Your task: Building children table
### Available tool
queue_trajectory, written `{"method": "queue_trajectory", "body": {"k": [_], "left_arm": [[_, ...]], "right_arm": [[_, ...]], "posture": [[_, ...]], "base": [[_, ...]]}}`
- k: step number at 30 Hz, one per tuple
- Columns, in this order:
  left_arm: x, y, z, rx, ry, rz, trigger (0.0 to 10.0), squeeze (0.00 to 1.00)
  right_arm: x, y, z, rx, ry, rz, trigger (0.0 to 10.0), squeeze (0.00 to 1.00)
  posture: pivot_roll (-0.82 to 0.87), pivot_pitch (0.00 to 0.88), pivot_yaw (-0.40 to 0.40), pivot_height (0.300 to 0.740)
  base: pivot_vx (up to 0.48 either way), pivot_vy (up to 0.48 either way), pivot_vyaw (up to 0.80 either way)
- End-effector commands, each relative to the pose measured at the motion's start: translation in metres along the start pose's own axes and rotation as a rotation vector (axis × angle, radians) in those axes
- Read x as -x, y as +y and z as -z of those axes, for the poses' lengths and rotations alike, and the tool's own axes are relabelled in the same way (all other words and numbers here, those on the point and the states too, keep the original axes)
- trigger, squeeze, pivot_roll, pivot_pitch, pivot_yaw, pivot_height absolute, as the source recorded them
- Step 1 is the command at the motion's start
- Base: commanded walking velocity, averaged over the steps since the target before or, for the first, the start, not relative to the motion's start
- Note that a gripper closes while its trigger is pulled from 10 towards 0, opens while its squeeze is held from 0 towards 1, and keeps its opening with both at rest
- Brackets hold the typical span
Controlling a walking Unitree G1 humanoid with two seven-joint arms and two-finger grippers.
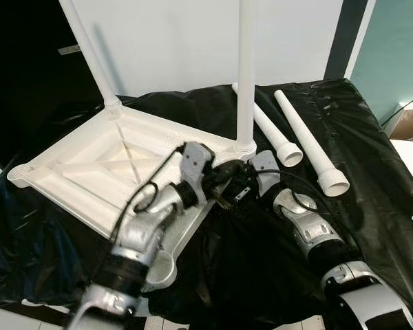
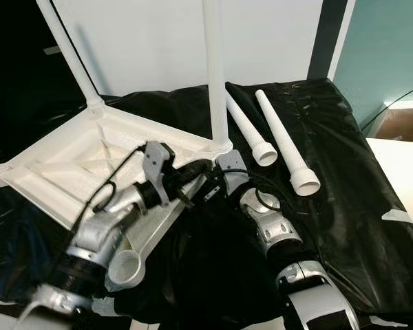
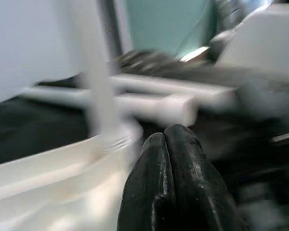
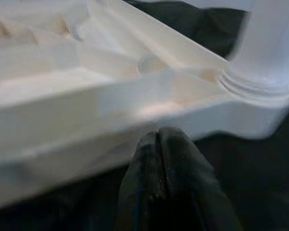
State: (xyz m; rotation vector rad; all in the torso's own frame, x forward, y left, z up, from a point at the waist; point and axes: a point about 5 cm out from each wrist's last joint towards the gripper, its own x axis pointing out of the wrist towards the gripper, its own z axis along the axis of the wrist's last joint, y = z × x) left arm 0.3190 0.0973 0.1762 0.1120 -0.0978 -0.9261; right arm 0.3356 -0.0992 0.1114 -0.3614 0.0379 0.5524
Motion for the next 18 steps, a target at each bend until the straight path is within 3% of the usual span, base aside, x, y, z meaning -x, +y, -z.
{"method": "queue_trajectory", "body": {"k": [1, 3, 5, 8, 9, 10, 11, 18], "left_arm": [[0.014, 0.008, 0.011, 0.008, 0.058, -0.036, 10.0, 0.0], [0.021, 0.007, 0.013, 0.015, 0.072, 0.007, 10.0, 0.0], [0.034, -0.005, 0.017, 0.059, 0.092, 0.152, 10.0, 0.0], [0.037, -0.011, 0.019, 0.072, 0.1, 0.221, 10.0, 0.03], [0.038, -0.014, 0.021, 0.071, 0.108, 0.249, 10.0, 0.36], [0.038, -0.014, 0.021, 0.071, 0.108, 0.249, 10.0, 0.36], [0.04, -0.015, 0.023, 0.076, 0.123, 0.281, 10.0, 1.0], [0.056, -0.01, 0.023, 0.057, 0.192, 0.378, 10.0, 1.0]], "right_arm": [[0.005, 0.001, 0.001, 0.009, 0.028, 0.057, 10.0, 0.0], [0.01, 0.002, 0.003, 0.005, 0.034, 0.075, 10.0, 0.0], [0.019, 0.009, 0.006, -0.005, 0.043, 0.084, 10.0, 0.0], [0.022, 0.01, 0.007, -0.009, 0.049, 0.089, 10.0, 0.0], [0.023, 0.009, 0.008, -0.01, 0.051, 0.092, 10.0, 0.0], [0.023, 0.009, 0.008, -0.01, 0.051, 0.092, 10.0, 0.0], [0.024, 0.008, 0.007, -0.008, 0.058, 0.103, 10.0, 0.0], [0.026, 0.0, 0.003, -0.002, 0.072, 0.138, 10.0, 0.0]], "posture": [[0.0, 0.0, 0.11, 0.74], [-0.01, 0.0, 0.114, 0.74], [-0.02, 0.0, 0.118, 0.74], [-0.02, 0.0, 0.118, 0.74], [-0.02, 0.0, 0.118, 0.74], [-0.02, 0.0, 0.118, 0.74], [-0.03, 0.0, 0.121, 0.74], [-0.03, 0.0, 0.12, 0.74]], "base": [[0.0, 0.0, 0.0], [0.0, 0.0, 0.0], [0.0, 0.0, 0.0], [0.0, 0.0, 0.0], [0.0, 0.0, 0.0], [0.0, 0.0, 0.0], [0.0, 0.0, 0.0], [0.0, 0.0, 0.0]]}}
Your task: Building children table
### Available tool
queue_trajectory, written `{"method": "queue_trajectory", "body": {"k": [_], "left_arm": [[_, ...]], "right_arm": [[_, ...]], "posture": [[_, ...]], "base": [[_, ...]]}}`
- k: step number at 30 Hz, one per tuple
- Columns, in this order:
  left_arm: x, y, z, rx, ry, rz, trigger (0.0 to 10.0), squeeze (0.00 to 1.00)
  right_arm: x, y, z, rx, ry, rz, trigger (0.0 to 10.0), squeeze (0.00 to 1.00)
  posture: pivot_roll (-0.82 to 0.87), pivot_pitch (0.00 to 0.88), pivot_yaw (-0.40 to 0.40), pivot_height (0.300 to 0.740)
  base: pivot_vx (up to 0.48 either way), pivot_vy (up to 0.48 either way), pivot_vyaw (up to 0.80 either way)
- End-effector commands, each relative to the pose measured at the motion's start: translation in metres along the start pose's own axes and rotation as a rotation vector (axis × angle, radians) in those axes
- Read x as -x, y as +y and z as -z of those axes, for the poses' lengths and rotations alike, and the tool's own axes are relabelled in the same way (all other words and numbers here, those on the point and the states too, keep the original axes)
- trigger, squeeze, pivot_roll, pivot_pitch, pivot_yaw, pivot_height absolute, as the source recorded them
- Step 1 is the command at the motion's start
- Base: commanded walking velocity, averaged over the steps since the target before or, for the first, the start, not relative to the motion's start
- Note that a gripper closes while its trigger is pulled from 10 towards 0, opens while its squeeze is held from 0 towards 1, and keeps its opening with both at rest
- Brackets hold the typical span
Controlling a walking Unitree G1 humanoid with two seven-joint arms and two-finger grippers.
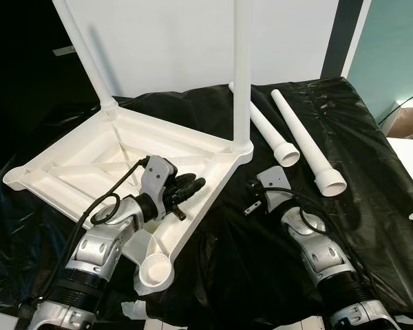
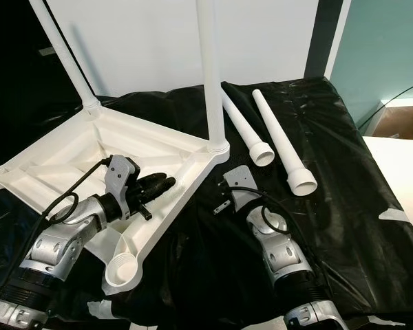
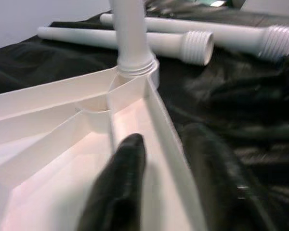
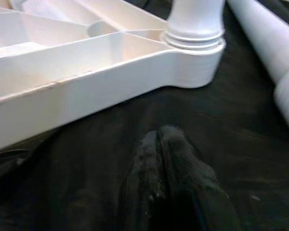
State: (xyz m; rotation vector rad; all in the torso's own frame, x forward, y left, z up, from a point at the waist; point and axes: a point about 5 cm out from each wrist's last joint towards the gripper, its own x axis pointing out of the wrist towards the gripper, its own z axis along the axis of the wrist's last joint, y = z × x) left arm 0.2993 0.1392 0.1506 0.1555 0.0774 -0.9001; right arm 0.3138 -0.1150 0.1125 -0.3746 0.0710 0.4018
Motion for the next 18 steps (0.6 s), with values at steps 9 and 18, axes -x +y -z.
{"method": "queue_trajectory", "body": {"k": [9, 18], "left_arm": [[0.041, 0.0, 0.017, -0.076, 0.299, 0.411, 10.0, 0.0], [0.015, -0.016, 0.036, -0.127, 0.324, 0.364, 10.0, 0.0]], "right_arm": [[0.002, 0.005, -0.006, 0.0, 0.008, -0.01, 10.0, 0.0], [0.002, 0.0, -0.012, -0.005, -0.004, 0.006, 10.0, 0.0]], "posture": [[-0.02, 0.0, 0.11, 0.74], [-0.02, 0.0, 0.111, 0.74]], "base": [[0.0, 0.0, 0.0], [0.0, 0.0, 0.0]]}}
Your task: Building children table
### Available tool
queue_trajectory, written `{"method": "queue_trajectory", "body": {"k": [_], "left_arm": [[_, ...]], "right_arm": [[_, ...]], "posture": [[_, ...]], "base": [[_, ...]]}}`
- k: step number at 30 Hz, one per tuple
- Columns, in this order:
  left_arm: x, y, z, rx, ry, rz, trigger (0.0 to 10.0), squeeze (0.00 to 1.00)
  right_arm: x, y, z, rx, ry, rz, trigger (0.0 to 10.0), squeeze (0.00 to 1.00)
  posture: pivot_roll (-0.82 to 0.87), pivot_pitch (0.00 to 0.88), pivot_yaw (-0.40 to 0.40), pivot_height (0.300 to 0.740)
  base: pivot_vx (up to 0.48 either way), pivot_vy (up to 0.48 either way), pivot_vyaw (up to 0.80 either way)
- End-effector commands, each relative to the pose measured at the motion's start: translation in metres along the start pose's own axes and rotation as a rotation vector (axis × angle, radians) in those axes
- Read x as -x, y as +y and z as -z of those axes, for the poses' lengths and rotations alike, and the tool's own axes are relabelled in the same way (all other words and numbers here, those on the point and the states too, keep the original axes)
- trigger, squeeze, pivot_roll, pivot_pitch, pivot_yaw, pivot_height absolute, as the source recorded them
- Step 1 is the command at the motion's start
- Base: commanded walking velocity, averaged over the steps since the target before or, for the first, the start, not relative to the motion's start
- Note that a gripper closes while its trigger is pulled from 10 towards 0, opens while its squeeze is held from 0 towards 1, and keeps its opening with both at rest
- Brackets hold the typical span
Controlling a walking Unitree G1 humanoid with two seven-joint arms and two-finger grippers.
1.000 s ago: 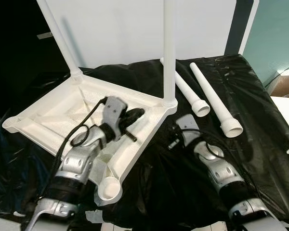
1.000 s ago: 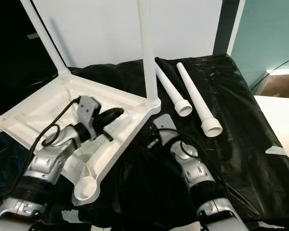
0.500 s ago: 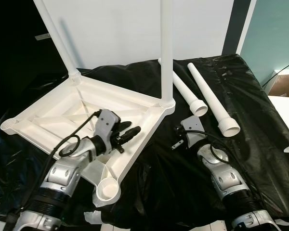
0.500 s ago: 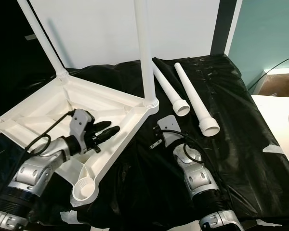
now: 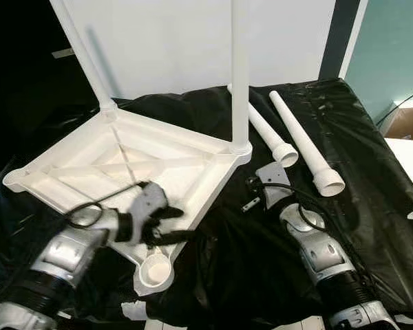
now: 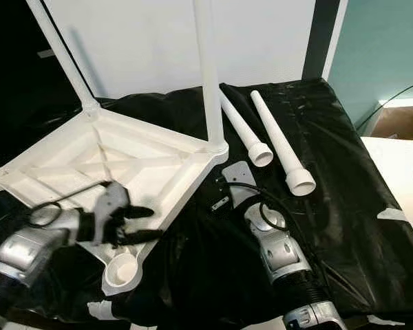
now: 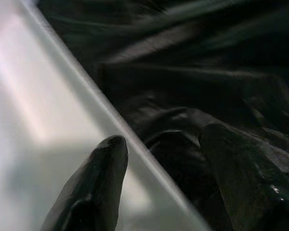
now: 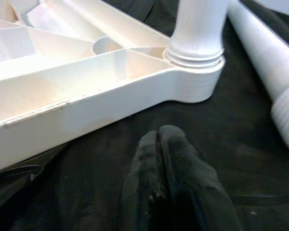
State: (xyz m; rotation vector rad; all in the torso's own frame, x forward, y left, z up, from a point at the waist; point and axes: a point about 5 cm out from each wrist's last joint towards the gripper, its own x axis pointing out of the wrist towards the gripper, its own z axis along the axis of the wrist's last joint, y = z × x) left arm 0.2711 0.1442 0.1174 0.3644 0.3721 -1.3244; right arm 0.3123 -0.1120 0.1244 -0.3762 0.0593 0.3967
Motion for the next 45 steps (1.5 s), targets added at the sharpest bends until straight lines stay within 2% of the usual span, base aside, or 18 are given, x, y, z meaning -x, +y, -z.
{"method": "queue_trajectory", "body": {"k": [1, 2, 9, 10, 11, 12, 13, 14, 17, 22, 28, 29, 30, 35, 36, 39, 41, 45], "left_arm": [[0.0, 0.007, 0.003, -0.024, 0.028, -0.091, 10.0, 0.0], [-0.003, 0.015, 0.001, -0.013, 0.009, -0.141, 10.0, 0.0], [-0.002, 0.018, 0.003, -0.004, 0.043, -0.116, 10.0, 0.0], [-0.003, 0.012, 0.005, 0.003, 0.063, -0.073, 8.7, 0.0], [-0.003, 0.012, 0.005, 0.003, 0.063, -0.073, 8.7, 0.0], [-0.005, 0.006, 0.005, 0.011, 0.068, -0.032, 6.0, 0.0], [-0.013, -0.003, 0.001, 0.015, 0.034, 0.024, 0.0, 0.0], [-0.013, -0.003, 0.001, 0.015, 0.034, 0.024, 0.0, 0.0], [-0.037, -0.021, -0.013, 0.009, -0.064, 0.122, 0.0, 0.0], [-0.056, -0.026, -0.02, 0.001, -0.097, 0.155, 0.0, 0.0], [-0.083, -0.009, -0.036, 0.019, -0.164, 0.017, 0.0, 0.0], [-0.088, -0.004, -0.039, 0.02, -0.168, -0.026, 1.8, 0.0], [-0.093, 0.0, -0.042, 0.033, -0.172, -0.078, 4.6, 0.0], [-0.096, 0.004, -0.045, 0.043, -0.175, -0.114, 4.6, 0.0], [-0.097, 0.006, -0.045, 0.055, -0.171, -0.141, 10.0, 0.0], [-0.093, 0.01, -0.041, 0.057, -0.147, -0.164, 10.0, 0.0], [-0.077, 0.021, -0.028, 0.035, -0.078, -0.247, 10.0, 0.0], [-0.068, 0.032, -0.036, 0.037, -0.139, -0.296, 10.0, 0.0]], "right_arm": [[0.0, 0.001, 0.0, -0.009, 0.006, -0.002, 10.0, 0.0], [0.0, 0.002, -0.001, -0.011, 0.004, -0.001, 10.0, 0.0], [0.002, 0.004, -0.002, -0.016, 0.005, -0.003, 10.0, 0.0], [0.002, 0.004, -0.003, -0.015, 0.003, -0.003, 10.0, 0.0], [0.002, 0.004, -0.003, -0.015, 0.003, -0.003, 10.0, 0.0], [0.002, 0.004, -0.003, -0.015, 0.001, -0.003, 10.0, 0.0], [0.002, 0.002, -0.004, -0.014, 0.0, 0.002, 10.0, 0.0], [0.002, 0.002, -0.004, -0.014, 0.0, 0.002, 10.0, 0.0], [0.001, -0.002, -0.006, -0.014, -0.005, 0.014, 10.0, 0.0], [0.0, -0.004, -0.01, -0.013, -0.015, 0.02, 10.0, 0.0], [0.0, -0.006, -0.02, -0.018, -0.042, 0.031, 10.0, 0.0], [0.0, -0.006, -0.02, -0.018, -0.043, 0.031, 10.0, 0.0], [0.0, -0.005, -0.018, -0.017, -0.041, 0.029, 10.0, 0.0], [0.001, -0.005, -0.017, -0.016, -0.038, 0.026, 10.0, 0.0], [0.001, -0.004, -0.017, -0.016, -0.037, 0.024, 10.0, 0.0], [0.001, -0.003, -0.017, -0.016, -0.037, 0.019, 10.0, 0.0], [0.0, 0.0, -0.018, -0.016, -0.041, 0.003, 10.0, 0.0], [-0.001, 0.002, -0.02, -0.017, -0.044, -0.01, 10.0, 0.0]], "posture": [[-0.02, 0.0, 0.111, 0.74], [-0.02, 0.0, 0.111, 0.74], [-0.03, 0.0, 0.115, 0.74], [-0.03, 0.0, 0.117, 0.74], [-0.03, 0.0, 0.117, 0.74], [-0.03, 0.0, 0.117, 0.74], [-0.03, 0.0, 0.12, 0.74], [-0.03, 0.0, 0.12, 0.74], [-0.03, 0.0, 0.12, 0.74], [-0.03, 0.0, 0.121, 0.74], [-0.03, 0.0, 0.122, 0.74], [-0.03, 0.0, 0.122, 0.74], [-0.04, 0.0, 0.125, 0.74], [-0.04, 0.0, 0.125, 0.74], [-0.05, 0.0, 0.126, 0.74], [-0.05, 0.0, 0.126, 0.74], [-0.04, 0.0, 0.126, 0.74], [-0.02, 0.0, 0.116, 0.74]], "base": [[0.0, 0.0, 0.0], [0.0, 0.0, 0.0], [0.0, 0.0, 0.0], [0.0, 0.0, 0.0], [0.0, 0.0, 0.0], [0.0, 0.0, 0.0], [0.0, 0.0, 0.0], [0.0, 0.0, 0.0], [0.0, 0.0, 0.0], [0.0, 0.0, 0.0], [0.0, 0.0, 0.0], [0.0, 0.0, 0.0], [0.0, 0.0, 0.0], [0.0, 0.0, 0.0], [0.0, 0.0, 0.0], [0.0, 0.0, 0.0], [0.0, 0.0, 0.0], [0.0, 0.0, 0.0]]}}
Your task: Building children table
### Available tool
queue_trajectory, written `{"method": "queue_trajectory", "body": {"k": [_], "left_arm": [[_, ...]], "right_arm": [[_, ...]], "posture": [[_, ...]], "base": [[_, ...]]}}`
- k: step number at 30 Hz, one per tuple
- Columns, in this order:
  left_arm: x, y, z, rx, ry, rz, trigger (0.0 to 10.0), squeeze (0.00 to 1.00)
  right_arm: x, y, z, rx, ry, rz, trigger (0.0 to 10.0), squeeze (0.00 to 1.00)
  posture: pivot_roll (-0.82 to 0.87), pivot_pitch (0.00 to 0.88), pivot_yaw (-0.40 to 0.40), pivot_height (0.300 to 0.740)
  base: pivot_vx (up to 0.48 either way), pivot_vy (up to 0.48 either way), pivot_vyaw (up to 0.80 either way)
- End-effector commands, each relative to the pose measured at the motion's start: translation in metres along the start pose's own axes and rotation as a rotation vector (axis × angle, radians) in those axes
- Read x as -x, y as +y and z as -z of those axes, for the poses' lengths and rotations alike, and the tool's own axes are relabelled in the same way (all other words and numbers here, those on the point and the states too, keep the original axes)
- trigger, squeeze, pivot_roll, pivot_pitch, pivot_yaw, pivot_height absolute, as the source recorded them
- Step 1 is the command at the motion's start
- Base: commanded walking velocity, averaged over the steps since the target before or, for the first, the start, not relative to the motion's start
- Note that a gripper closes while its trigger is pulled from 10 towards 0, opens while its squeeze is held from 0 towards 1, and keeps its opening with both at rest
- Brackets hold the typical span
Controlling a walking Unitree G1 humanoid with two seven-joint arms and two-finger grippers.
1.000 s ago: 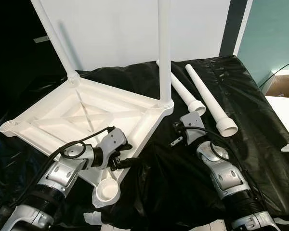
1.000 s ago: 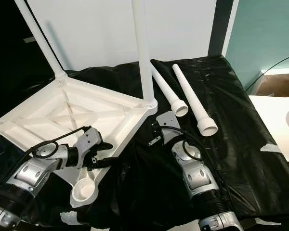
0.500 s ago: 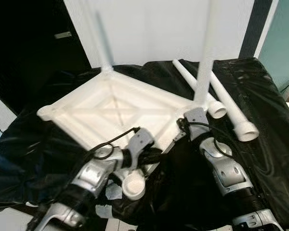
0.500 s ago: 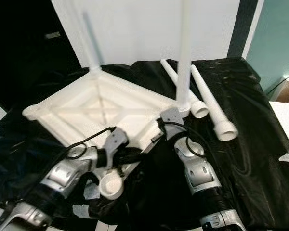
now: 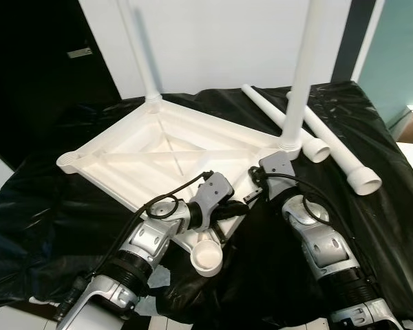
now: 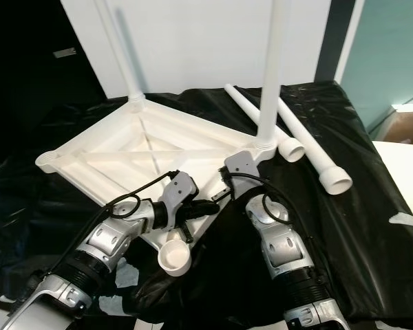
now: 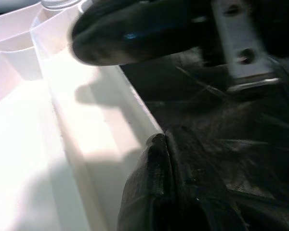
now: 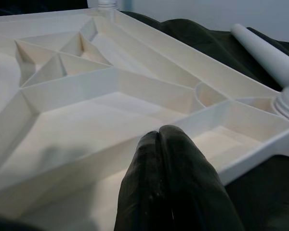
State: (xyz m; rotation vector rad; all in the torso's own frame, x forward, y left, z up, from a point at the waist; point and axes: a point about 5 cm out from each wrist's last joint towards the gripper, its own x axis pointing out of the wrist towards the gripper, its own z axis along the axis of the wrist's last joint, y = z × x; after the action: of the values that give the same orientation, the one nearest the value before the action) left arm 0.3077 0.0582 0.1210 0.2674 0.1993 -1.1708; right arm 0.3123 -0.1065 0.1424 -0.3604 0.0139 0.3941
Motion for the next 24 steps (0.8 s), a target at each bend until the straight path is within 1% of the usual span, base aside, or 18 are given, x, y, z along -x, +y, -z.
{"method": "queue_trajectory", "body": {"k": [1, 2, 3, 4, 5, 7, 13, 14, 15, 16, 17, 18, 19, 20, 21, 22, 23, 24], "left_arm": [[0.011, 0.015, 0.007, 0.013, 0.032, -0.122, 10.0, 0.0], [0.013, 0.018, 0.004, 0.011, 0.011, -0.128, 10.0, 0.0], [0.019, 0.022, -0.004, 0.016, -0.036, -0.117, 10.0, 0.37], [0.019, 0.022, -0.004, 0.016, -0.036, -0.117, 10.0, 0.37], [0.023, 0.022, -0.007, 0.021, -0.056, -0.102, 10.0, 1.0], [0.032, 0.023, -0.012, 0.03, -0.093, -0.073, 10.0, 1.0], [0.041, 0.025, -0.012, -0.003, -0.101, -0.068, 10.0, 1.0], [0.047, 0.027, -0.01, -0.031, -0.079, -0.061, 10.0, 0.49], [0.047, 0.027, -0.01, -0.031, -0.079, -0.061, 10.0, 0.49], [0.064, 0.025, 0.001, -0.052, 0.005, 0.023, 10.0, 0.18], [0.07, 0.024, 0.004, -0.042, 0.027, 0.061, 10.0, 0.18], [0.07, 0.024, 0.004, -0.042, 0.027, 0.061, 10.0, 0.18], [0.078, 0.021, 0.007, -0.013, 0.043, 0.12, 10.0, 0.27], [0.085, 0.018, 0.008, 0.006, 0.049, 0.169, 10.0, 0.56], [0.089, 0.016, 0.008, 0.015, 0.052, 0.197, 10.0, 0.95], [0.092, 0.016, 0.008, 0.024, 0.052, 0.215, 10.0, 0.95], [0.094, 0.016, 0.008, 0.03, 0.048, 0.22, 10.0, 1.0], [0.094, 0.016, 0.008, 0.03, 0.048, 0.22, 10.0, 1.0]], "right_arm": [[-0.001, 0.004, -0.001, -0.011, 0.002, -0.021, 10.0, 0.0], [-0.001, 0.004, -0.001, -0.011, 0.001, -0.023, 10.0, 0.0], [-0.002, 0.005, -0.001, -0.01, 0.001, -0.028, 10.0, 0.0], [-0.002, 0.005, -0.001, -0.01, 0.001, -0.028, 10.0, 0.0], [-0.002, 0.006, -0.001, -0.01, 0.0, -0.029, 10.0, 0.0], [-0.002, 0.006, -0.001, -0.01, 0.001, -0.031, 10.0, 0.0], [-0.001, 0.007, -0.001, -0.01, 0.002, -0.033, 10.0, 0.0], [-0.001, 0.007, 0.0, -0.011, 0.003, -0.033, 10.0, 0.0], [-0.001, 0.007, 0.0, -0.011, 0.003, -0.033, 10.0, 0.0], [0.001, 0.007, 0.001, -0.011, 0.008, -0.035, 10.0, 0.0], [0.001, 0.008, 0.002, -0.011, 0.01, -0.035, 10.0, 0.0], [0.001, 0.008, 0.002, -0.011, 0.01, -0.035, 10.0, 0.0], [0.002, 0.008, 0.002, -0.01, 0.012, -0.037, 10.0, 0.0], [0.002, 0.008, 0.003, -0.01, 0.013, -0.037, 10.0, 0.0], [0.002, 0.008, 0.003, -0.01, 0.014, -0.038, 10.0, 0.0], [0.002, 0.008, 0.003, -0.01, 0.014, -0.038, 10.0, 0.0], [0.002, 0.008, 0.003, -0.01, 0.014, -0.037, 10.0, 0.0], [0.002, 0.008, 0.003, -0.01, 0.014, -0.037, 10.0, 0.0]], "posture": [[-0.02, 0.0, 0.116, 0.74], [-0.02, 0.0, 0.116, 0.74], [-0.02, 0.0, 0.114, 0.74], [-0.02, 0.0, 0.114, 0.74], [-0.02, 0.0, 0.114, 0.74], [-0.02, 0.0, 0.113, 0.74], [-0.02, 0.0, 0.115, 0.74], [-0.02, 0.0, 0.114, 0.74], [-0.02, 0.0, 0.114, 0.74], [-0.02, 0.0, 0.112, 0.74], [-0.02, 0.0, 0.112, 0.74], [-0.02, 0.0, 0.112, 0.74], [-0.02, 0.0, 0.112, 0.74], [-0.02, 0.0, 0.112, 0.74], [-0.02, 0.0, 0.112, 0.74], [-0.02, 0.0, 0.112, 0.74], [-0.02, 0.0, 0.11, 0.74], [-0.02, 0.0, 0.11, 0.74]], "base": [[0.0, 0.0, 0.0], [0.0, 0.0, 0.0], [0.0, 0.0, 0.0], [0.0, 0.0, 0.0], [0.0, 0.0, 0.0], [0.0, 0.0, 0.0], [0.0, 0.0, 0.0], [0.0, 0.0, 0.0], [0.0, 0.0, 0.0], [0.0, 0.0, 0.0], [0.0, 0.0, 0.0], [0.0, 0.0, 0.0], [0.0, 0.0, 0.0], [0.0, 0.0, 0.0], [0.0, 0.0, 0.0], [0.0, 0.0, 0.0], [0.0, 0.0, 0.0], [0.0, 0.0, 0.0]]}}
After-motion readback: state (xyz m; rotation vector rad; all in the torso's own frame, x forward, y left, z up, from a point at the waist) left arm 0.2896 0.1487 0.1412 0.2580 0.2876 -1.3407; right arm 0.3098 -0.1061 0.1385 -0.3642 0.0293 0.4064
